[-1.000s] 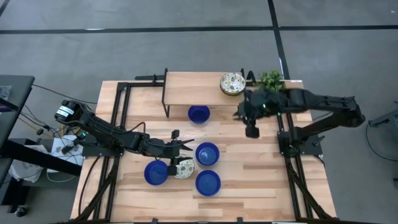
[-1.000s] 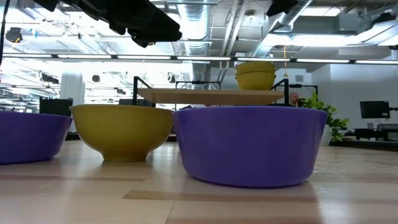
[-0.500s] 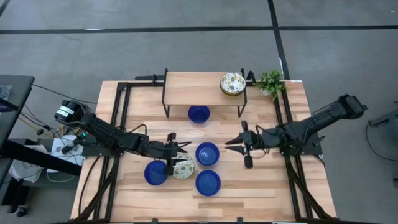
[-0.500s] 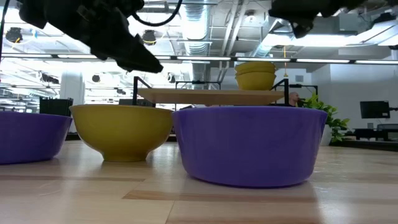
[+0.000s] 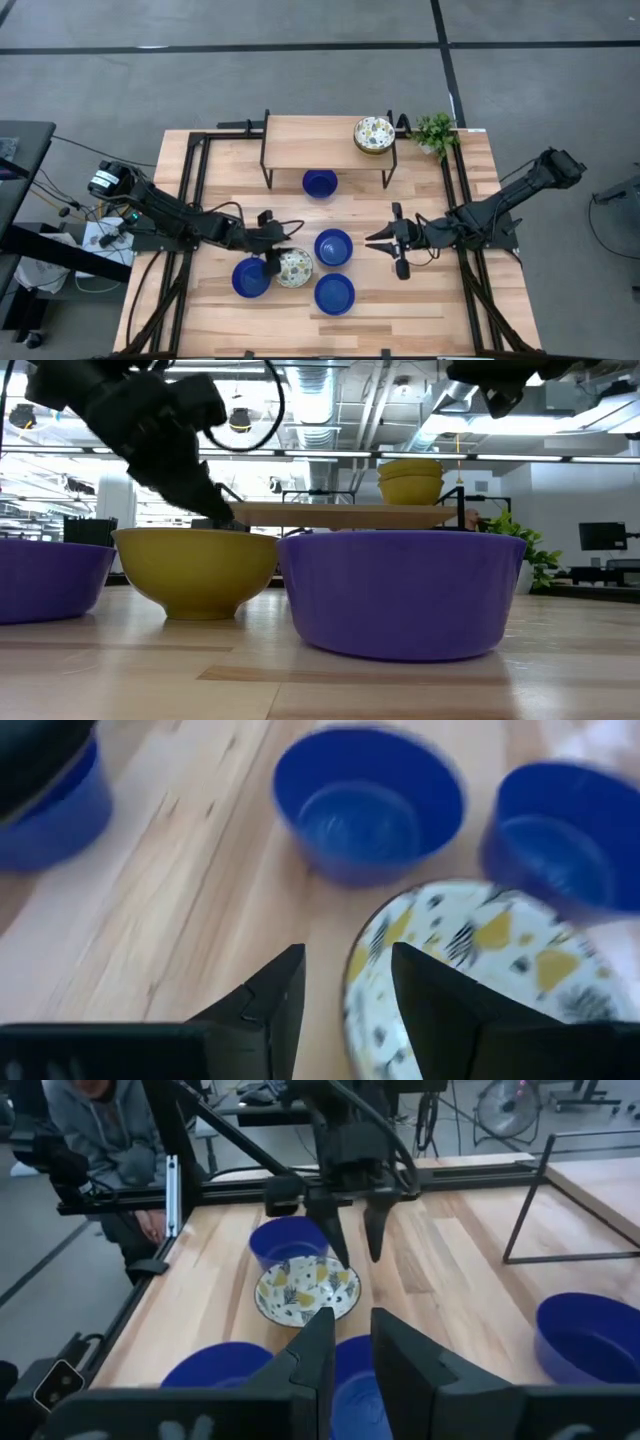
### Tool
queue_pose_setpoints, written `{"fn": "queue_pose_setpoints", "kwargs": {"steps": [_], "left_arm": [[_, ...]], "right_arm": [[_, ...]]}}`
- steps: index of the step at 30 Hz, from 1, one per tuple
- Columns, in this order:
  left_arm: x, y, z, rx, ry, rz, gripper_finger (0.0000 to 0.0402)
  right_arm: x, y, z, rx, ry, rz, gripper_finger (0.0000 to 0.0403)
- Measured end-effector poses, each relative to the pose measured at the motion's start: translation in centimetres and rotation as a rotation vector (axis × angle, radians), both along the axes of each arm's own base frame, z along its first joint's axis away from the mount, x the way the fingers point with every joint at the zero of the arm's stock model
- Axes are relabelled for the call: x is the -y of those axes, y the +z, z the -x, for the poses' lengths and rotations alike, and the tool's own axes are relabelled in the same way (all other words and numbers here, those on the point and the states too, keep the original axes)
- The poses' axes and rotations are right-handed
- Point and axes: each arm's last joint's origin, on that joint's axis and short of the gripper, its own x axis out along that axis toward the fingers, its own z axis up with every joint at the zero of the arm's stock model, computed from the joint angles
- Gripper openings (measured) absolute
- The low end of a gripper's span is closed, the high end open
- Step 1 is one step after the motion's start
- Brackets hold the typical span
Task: Pick & Place Mini bowls
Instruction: Stack the white patterned bowl on the white patterned bowl on the shelf
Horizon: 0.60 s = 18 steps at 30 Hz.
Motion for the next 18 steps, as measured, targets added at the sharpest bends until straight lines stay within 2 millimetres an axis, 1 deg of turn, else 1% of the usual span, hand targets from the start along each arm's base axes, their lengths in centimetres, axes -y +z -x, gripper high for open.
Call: {"fn": "queue_pose_setpoints", "kwargs": {"steps": [5, 9, 13, 15, 18], "left_arm": [[-0.4, -0.5, 0.3, -0.064, 0.032, 0.009, 0.0149], [-0.2, -0.7, 0.2, -0.079, -0.009, 0.047, 0.0149], [-0.1, -1.5, -0.1, -0.115, -0.016, 0.04, 0.0149], [-0.2, -1.9, -0.2, -0.134, -0.012, 0.035, 0.0149], [-0.5, -2.0, -0.4, -0.143, -0.034, 0.065, 0.0149]], "right_arm": [[-0.1, 0.0, 0.0, 0.0, 0.004, 0.0, 0.0058], [-0.1, 0.0, 0.0, 0.001, 0.003, 0.0, 0.0058], [0.0, 0.1, 0.0, 0.006, 0.001, -0.003, 0.0058], [0.0, 0.1, 0.0, 0.007, 0.001, -0.004, 0.0058], [0.0, 0.1, 0.0, 0.008, 0.001, -0.004, 0.0058]]}}
